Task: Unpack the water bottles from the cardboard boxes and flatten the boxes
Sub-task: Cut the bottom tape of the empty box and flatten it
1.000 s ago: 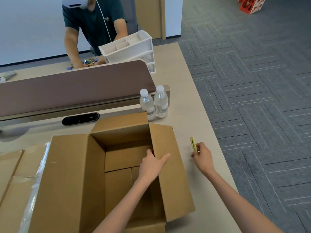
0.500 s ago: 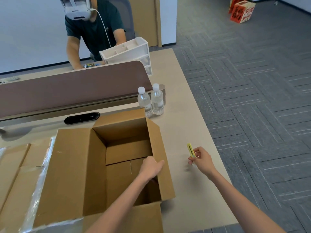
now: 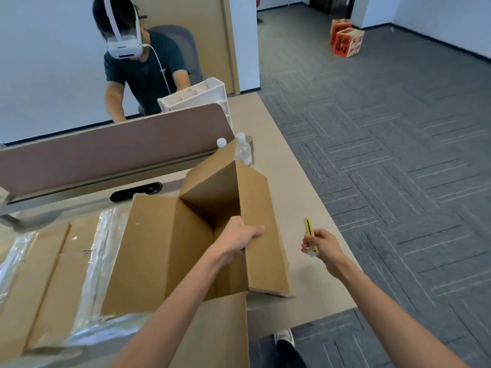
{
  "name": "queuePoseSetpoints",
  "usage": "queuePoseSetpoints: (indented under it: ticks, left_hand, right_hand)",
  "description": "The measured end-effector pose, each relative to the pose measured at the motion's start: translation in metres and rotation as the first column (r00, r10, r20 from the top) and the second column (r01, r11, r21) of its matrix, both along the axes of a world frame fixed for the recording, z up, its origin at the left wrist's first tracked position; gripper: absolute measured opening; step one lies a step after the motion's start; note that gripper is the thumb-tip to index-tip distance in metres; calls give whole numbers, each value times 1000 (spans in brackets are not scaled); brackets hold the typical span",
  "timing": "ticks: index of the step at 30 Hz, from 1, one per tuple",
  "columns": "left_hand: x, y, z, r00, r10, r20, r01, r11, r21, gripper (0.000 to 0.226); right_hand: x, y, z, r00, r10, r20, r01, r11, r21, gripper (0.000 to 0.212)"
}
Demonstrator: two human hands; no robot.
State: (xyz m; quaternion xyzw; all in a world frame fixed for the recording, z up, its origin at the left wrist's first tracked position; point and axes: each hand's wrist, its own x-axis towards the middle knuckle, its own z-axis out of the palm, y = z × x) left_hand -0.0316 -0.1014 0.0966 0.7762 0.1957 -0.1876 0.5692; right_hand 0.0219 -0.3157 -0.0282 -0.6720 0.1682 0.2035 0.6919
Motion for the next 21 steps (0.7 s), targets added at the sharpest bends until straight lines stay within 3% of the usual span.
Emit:
queuePoseSetpoints:
  ticks: [4, 7, 12, 18, 21]
  left_hand:
    - [-20, -3, 26, 996, -29, 82, 39, 993, -116, 11]
    - [-33, -5, 44, 989, -9, 145, 41, 974, -224, 17]
    - [-56, -8, 57, 982, -1, 191, 61, 949, -310, 33]
    - [-78, -7, 61, 984, 94, 149, -8, 868, -497, 43]
    - [-86, -1, 57, 984, 121, 127, -34, 842, -539, 61]
  right_hand:
    - [-19, -19, 16, 999, -16, -35, 17, 999, 34, 7]
    - [-30, -36, 24, 997, -61, -38, 64, 995, 70, 19]
    - [-40, -54, 40, 996, -84, -35, 87, 993, 82, 21]
    - [-55, -57, 55, 998, 4, -57, -6, 999, -36, 18]
    - [-56, -61, 55, 993, 87, -84, -91, 995, -43, 23]
